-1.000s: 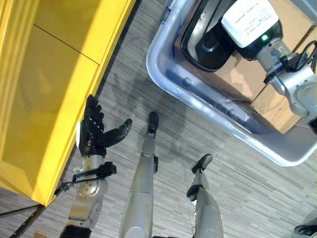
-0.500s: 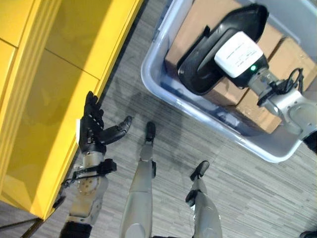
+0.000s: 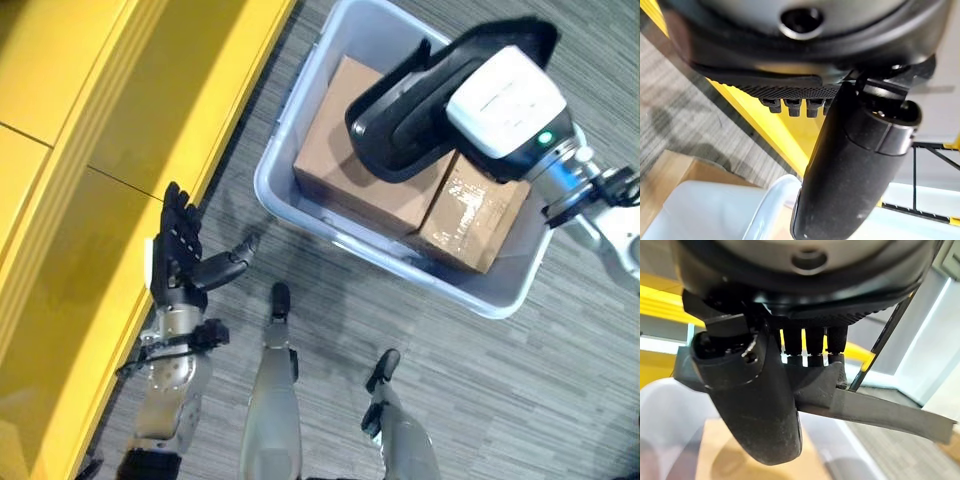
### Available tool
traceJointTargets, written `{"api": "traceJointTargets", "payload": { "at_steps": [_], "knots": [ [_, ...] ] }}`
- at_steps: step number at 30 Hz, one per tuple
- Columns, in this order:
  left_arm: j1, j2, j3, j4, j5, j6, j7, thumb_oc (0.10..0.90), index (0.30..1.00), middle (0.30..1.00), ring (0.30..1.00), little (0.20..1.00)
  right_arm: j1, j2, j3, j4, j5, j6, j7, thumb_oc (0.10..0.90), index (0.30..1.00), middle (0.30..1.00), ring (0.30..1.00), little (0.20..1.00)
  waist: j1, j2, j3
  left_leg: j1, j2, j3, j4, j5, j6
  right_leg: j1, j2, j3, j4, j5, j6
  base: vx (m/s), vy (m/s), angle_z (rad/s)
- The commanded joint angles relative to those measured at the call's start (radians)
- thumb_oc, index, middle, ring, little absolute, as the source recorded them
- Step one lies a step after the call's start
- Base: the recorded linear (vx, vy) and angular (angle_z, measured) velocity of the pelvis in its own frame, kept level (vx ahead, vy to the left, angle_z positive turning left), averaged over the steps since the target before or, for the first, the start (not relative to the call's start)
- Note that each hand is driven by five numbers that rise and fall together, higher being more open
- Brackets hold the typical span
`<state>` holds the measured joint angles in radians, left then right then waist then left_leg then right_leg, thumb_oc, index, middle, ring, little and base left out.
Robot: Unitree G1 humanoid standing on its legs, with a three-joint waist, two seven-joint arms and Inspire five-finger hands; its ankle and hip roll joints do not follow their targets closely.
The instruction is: Move parts from the plastic box to the shelf.
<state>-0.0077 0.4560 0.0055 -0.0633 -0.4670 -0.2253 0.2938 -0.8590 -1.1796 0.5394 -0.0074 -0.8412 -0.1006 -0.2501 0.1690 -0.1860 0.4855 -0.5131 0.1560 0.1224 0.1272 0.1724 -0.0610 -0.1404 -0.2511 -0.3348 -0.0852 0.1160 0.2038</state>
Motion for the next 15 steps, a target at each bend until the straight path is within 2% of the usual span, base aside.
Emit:
{"api": "traceJointTargets", "payload": {
  "at_steps": [1,6,9,12,13,14,15],
  "knots": [
    [0.055,0.055,0.014,-0.066,0.013,-0.076,-0.049,0.900,1.000,1.000,1.000,1.000,0.014,0.019,-0.108,-0.059,0.070,0.014,-0.070,0.400,0.300,0.300,0.300,0.300,0.003,-0.035,-0.198,0.079,0.086,0.019,-0.062,0.008,-0.085,0.131,0.002,-0.008,-0.002,0.030,0.040,0.01,-0.002,-0.10],
    [0.061,0.067,0.026,-0.055,0.084,-0.065,-0.071,0.900,1.000,1.000,1.000,1.000,0.130,0.090,-0.222,-0.123,0.151,-0.025,-0.062,0.400,0.300,0.300,0.300,0.300,-0.011,-0.021,-0.266,0.150,0.099,0.040,-0.092,0.017,-0.089,0.164,0.000,0.004,-0.002,0.021,0.042,0.02,0.007,-0.10],
    [0.063,0.085,0.033,-0.055,0.174,-0.064,-0.070,0.900,1.000,1.000,1.000,1.000,0.202,0.144,-0.281,-0.160,0.208,-0.053,-0.043,0.400,0.300,0.300,0.300,0.300,-0.021,-0.015,-0.312,0.204,0.108,0.056,-0.126,0.026,-0.095,0.186,-0.003,0.010,-0.002,0.015,0.043,0.02,0.023,-0.07],
    [0.040,0.118,0.042,-0.049,0.351,-0.066,-0.032,0.900,1.000,1.000,1.000,1.000,0.231,0.208,-0.289,-0.176,0.300,-0.090,-0.005,0.400,0.300,0.300,0.300,0.300,-0.037,-0.009,-0.359,0.268,0.126,0.083,-0.157,0.028,-0.105,0.213,0.001,0.023,-0.002,-0.003,0.041,0.01,0.014,-0.04],
    [0.040,0.118,0.042,-0.049,0.354,-0.065,-0.030,0.900,1.000,1.000,1.000,1.000,0.231,0.209,-0.291,-0.177,0.301,-0.090,-0.003,0.400,0.300,0.300,0.300,0.300,-0.036,-0.010,-0.358,0.268,0.126,0.085,-0.158,0.033,-0.103,0.211,0.000,0.025,-0.002,0.001,0.040,0.01,0.017,-0.15],
    [0.004,0.143,0.029,-0.050,0.490,-0.070,0.013,0.900,1.000,1.000,1.000,1.000,0.233,0.249,-0.266,-0.179,0.354,-0.111,0.019,0.400,0.300,0.300,0.300,0.300,-0.054,-0.004,-0.389,0.312,0.135,0.105,-0.173,0.033,-0.104,0.224,0.006,0.042,-0.002,-0.017,0.035,0.00,0.018,-0.21],
    [0.004,0.142,0.028,-0.048,0.493,-0.071,0.015,0.900,1.000,1.000,1.000,1.000,0.231,0.249,-0.264,-0.179,0.356,-0.111,0.020,0.400,0.300,0.300,0.300,0.300,-0.052,-0.004,-0.389,0.316,0.136,0.109,-0.178,0.035,-0.105,0.224,0.006,0.045,-0.002,-0.017,0.035,-0.02,0.003,-0.26]
  ]
}}
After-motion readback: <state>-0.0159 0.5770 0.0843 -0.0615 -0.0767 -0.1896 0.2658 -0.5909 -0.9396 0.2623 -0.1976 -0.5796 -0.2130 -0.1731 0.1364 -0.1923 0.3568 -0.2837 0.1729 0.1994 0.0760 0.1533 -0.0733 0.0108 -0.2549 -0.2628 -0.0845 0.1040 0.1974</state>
